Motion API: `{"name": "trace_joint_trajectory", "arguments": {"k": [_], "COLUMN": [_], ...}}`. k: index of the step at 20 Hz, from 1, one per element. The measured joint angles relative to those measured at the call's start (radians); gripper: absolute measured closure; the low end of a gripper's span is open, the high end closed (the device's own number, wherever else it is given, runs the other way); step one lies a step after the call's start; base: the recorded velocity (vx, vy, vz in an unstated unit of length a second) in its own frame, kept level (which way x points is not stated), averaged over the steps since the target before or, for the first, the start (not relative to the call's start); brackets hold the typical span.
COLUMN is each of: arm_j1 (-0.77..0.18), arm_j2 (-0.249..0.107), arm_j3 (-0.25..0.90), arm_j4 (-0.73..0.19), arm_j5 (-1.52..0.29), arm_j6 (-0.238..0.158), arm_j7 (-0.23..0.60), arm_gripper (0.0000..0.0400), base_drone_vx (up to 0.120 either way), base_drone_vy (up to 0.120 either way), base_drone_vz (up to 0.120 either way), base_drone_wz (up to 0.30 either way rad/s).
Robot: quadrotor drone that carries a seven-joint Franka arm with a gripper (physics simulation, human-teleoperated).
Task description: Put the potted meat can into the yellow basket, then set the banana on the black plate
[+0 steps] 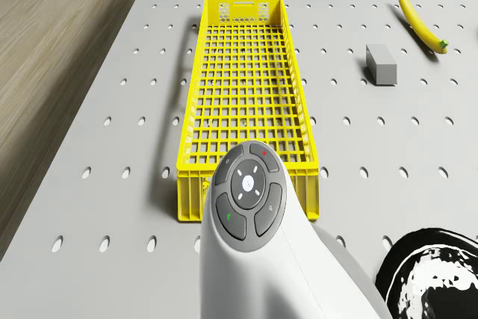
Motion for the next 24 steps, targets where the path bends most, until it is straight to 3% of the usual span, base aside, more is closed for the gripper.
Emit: {"name": "trace_joint_trajectory", "arguments": {"k": [9, 15, 21, 24], "arm_j1": [-0.001, 0.002, -0.001, -0.002], "arm_j2": [-0.006, -0.006, -0.011, -0.015], "arm_j3": [0.019, 0.095, 0.135, 0.144], "arm_j4": [-0.006, -0.025, -0.032, -0.033], "arm_j5": [0.016, 0.088, 0.128, 0.138], "arm_j6": [-0.004, -0.032, -0.040, -0.038], "arm_j7": [0.002, 0.010, 0.016, 0.017], "arm_gripper": [0.0112, 0.0112, 0.0113, 0.0113], "base_drone_vx": [0.000, 0.007, 0.120, 0.120], "base_drone_vy": [0.000, 0.000, 0.000, 0.000], "base_drone_vz": [0.000, 0.113, 0.120, 0.027], "base_drone_wz": [0.000, 0.000, 0.000, 0.000]}}
